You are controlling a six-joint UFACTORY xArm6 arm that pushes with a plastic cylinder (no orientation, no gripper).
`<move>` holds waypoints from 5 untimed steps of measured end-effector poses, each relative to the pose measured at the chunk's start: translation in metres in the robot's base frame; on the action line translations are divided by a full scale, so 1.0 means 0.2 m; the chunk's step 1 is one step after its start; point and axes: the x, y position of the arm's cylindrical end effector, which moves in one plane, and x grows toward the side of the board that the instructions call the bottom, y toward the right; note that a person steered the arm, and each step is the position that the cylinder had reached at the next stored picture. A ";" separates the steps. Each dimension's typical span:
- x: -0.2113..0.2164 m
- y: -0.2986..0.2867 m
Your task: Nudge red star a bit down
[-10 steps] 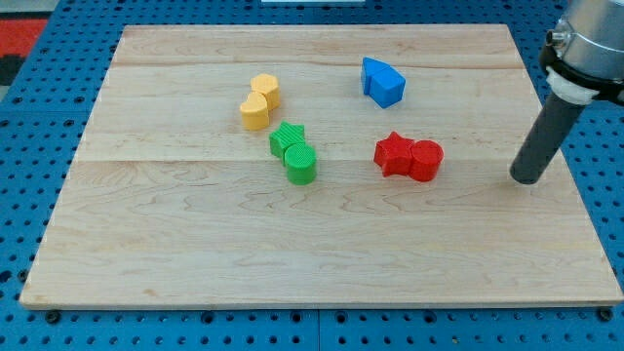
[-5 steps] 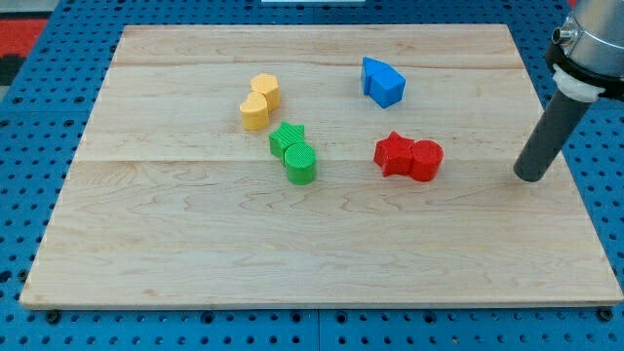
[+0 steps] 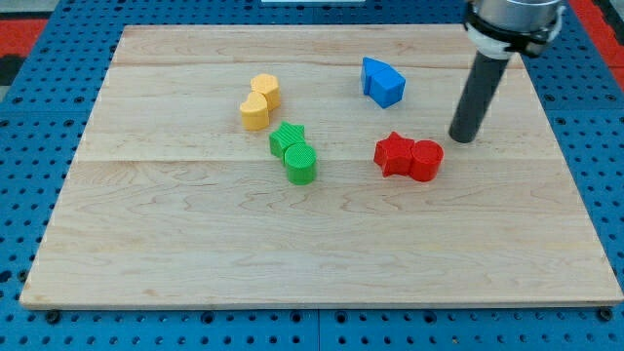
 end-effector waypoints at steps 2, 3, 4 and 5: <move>0.04 -0.22; 0.05 -0.30; 0.05 -0.30; 0.05 -0.34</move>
